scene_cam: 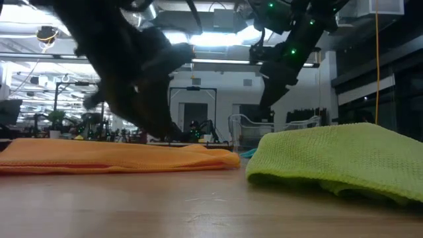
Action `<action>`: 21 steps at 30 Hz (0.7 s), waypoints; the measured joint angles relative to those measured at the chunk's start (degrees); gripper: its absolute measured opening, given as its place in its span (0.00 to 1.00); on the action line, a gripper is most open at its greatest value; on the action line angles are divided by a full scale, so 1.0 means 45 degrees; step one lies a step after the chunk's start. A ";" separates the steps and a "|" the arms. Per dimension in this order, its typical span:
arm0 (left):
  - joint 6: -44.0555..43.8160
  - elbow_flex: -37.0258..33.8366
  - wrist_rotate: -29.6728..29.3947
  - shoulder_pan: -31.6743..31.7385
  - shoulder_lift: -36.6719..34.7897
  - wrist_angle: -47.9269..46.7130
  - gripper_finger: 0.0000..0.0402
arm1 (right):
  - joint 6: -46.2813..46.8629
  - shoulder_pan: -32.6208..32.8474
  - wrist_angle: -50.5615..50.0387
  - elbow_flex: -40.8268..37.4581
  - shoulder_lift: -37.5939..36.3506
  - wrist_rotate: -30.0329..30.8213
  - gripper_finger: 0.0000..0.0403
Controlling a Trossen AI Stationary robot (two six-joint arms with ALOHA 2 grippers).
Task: Fold microfiber towels
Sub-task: Fold the left yellow microfiber cloth
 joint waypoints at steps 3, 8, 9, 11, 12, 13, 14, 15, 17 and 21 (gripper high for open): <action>-0.0342 0.1004 -0.0996 -0.0204 0.0000 -0.2431 0.18 | -0.0007 0.0000 0.0132 0.0000 0.0000 0.0000 0.19; -0.1182 0.0805 -0.3988 -0.1336 0.0499 -0.2027 0.10 | -0.0029 0.0000 0.0120 0.0000 0.0000 0.0000 0.19; -0.1722 0.0761 -0.4501 -0.1570 0.0706 -0.1974 0.09 | -0.0030 0.0000 0.0137 0.0000 0.0000 0.0000 0.19; -0.2710 0.0706 -0.5132 -0.1999 0.1277 -0.1813 0.06 | -0.0087 0.0000 0.0158 0.0000 0.0000 0.0000 0.19; -0.3001 0.0682 -0.5287 -0.2148 0.1656 -0.1800 0.05 | -0.0157 0.0000 0.0191 0.0000 0.0000 0.0000 0.19; -0.3125 0.0675 -0.5350 -0.2234 0.2063 -0.1636 0.03 | -0.0232 0.0000 0.0237 0.0000 0.0000 0.0000 0.19; -0.3177 0.0675 -0.5308 -0.2247 0.2428 -0.1376 0.02 | -0.0315 0.0000 0.0263 0.0000 0.0000 0.0000 0.19; -0.3295 0.0687 -0.5225 -0.2208 0.2737 -0.1259 0.01 | -0.0354 0.0000 0.0301 0.0000 0.0000 0.0000 0.19; -0.3752 0.0799 -0.5084 -0.1967 0.3333 -0.1294 0.00 | -0.0331 0.0000 0.0435 0.0000 0.0000 -0.0058 0.19; -0.4401 0.0853 -0.5283 -0.1500 0.4066 -0.1347 0.00 | -0.0311 0.0005 0.0443 0.0000 0.0000 -0.0106 0.19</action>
